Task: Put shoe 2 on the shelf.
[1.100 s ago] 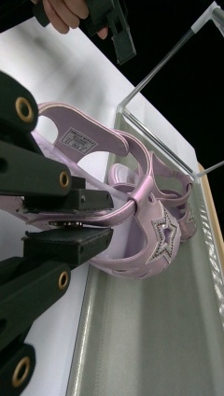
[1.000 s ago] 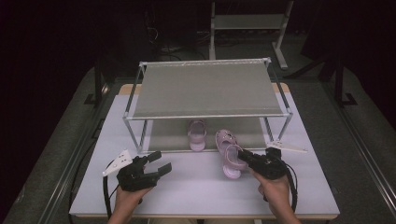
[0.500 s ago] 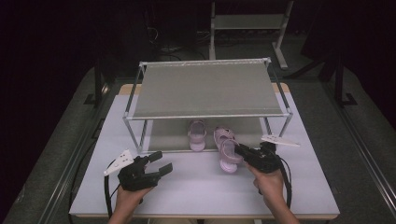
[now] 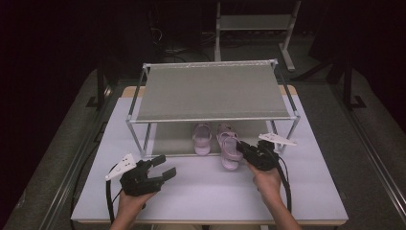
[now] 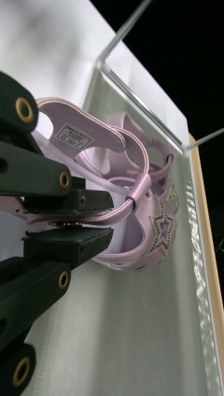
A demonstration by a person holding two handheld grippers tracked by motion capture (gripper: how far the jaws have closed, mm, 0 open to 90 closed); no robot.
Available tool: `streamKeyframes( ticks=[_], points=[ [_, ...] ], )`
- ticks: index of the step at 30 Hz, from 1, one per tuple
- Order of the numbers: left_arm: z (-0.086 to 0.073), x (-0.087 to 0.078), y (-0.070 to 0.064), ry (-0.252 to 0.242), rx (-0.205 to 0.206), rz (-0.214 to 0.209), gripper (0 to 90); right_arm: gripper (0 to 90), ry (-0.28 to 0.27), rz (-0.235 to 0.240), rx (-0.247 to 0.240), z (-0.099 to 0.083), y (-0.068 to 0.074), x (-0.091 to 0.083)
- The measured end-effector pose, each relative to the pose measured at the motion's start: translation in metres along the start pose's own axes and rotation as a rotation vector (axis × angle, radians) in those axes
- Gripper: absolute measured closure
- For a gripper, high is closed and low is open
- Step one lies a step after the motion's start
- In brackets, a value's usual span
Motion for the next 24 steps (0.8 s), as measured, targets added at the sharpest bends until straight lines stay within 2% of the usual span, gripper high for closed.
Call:
streamKeyframes(
  ticks=[5, 13, 19, 24],
  points=[
    [0.0, 0.0, 0.0, 0.002, 0.002, 0.0, 28.6, 80.2, -0.013, -0.034, -0.016, 0.001, -0.004, 0.007],
    [-0.001, 0.002, 0.0, 0.007, 0.002, -0.006, 28.6, 80.3, -0.03, -0.05, -0.001, 0.004, -0.007, 0.022],
    [-0.001, 0.003, -0.001, 0.009, 0.008, -0.01, 28.6, 80.5, -0.054, -0.05, 0.004, 0.013, -0.003, 0.032],
    [0.0, 0.002, -0.001, 0.001, 0.007, -0.009, 28.6, 80.4, -0.052, -0.073, 0.014, 0.014, -0.005, 0.04]
  ],
)
Point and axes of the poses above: each handheld gripper's, and its own axes: x roughly forward along the jaws, z roughly out of its top, y roughly to its left, the point moved 3 cm from there along x, roughly forward along the jaws, and after that the axes turned 6 degrees about -y, right-handed, at the moved point
